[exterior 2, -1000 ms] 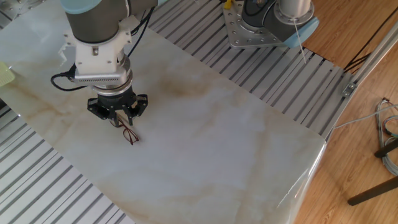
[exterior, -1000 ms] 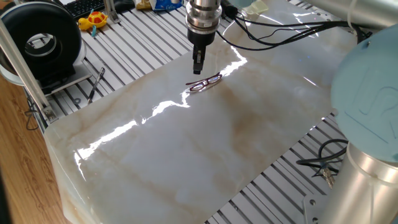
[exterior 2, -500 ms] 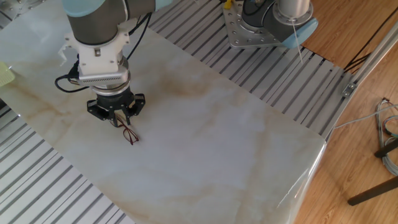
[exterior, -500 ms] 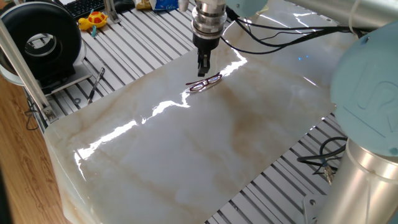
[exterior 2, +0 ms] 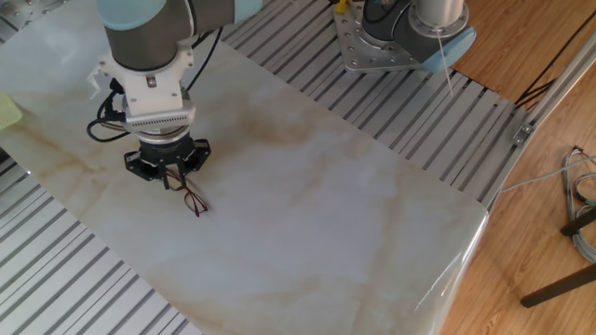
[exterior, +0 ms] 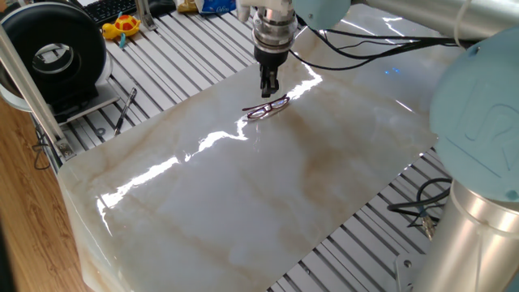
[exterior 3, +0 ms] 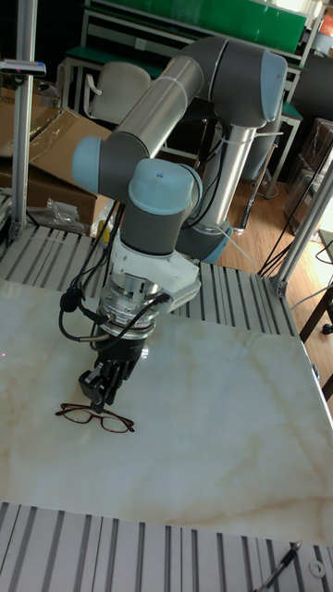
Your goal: Unfold the leg of the glasses (with one hand)
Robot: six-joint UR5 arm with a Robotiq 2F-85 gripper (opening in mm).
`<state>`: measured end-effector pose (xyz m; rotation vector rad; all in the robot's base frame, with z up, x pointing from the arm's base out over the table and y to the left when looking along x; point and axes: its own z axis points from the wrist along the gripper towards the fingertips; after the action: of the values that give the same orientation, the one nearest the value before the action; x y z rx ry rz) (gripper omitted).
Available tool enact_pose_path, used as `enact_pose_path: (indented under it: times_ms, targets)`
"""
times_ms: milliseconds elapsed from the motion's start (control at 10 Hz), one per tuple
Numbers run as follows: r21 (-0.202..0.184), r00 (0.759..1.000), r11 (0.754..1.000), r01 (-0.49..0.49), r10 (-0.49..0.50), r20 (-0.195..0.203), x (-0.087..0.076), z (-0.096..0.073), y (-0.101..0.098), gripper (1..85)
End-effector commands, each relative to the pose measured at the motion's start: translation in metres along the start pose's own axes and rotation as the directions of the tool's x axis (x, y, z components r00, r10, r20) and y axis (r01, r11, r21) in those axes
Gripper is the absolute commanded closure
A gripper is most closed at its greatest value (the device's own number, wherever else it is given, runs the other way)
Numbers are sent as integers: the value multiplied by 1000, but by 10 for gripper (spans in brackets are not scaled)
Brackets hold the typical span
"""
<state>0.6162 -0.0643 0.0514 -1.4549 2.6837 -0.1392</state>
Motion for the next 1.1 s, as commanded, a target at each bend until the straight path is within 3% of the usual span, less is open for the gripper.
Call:
enact_pose_path:
  times_ms: [0, 500, 700, 800, 1000]
  targets:
    - [-13, 1000, 1000, 6, -6, 20, -4, 2, 2, 560]
    - [-25, 999, 999, 44, -43, 32, 0, 7, 8, 557]
    - [0, 999, 999, 40, -40, -5, 7, 10, 3, 563]
    - [-19, 999, 999, 40, -41, -23, 12, 10, 8, 567]
    - [-55, 999, 997, 51, -50, 16, 2, 9, 17, 567]
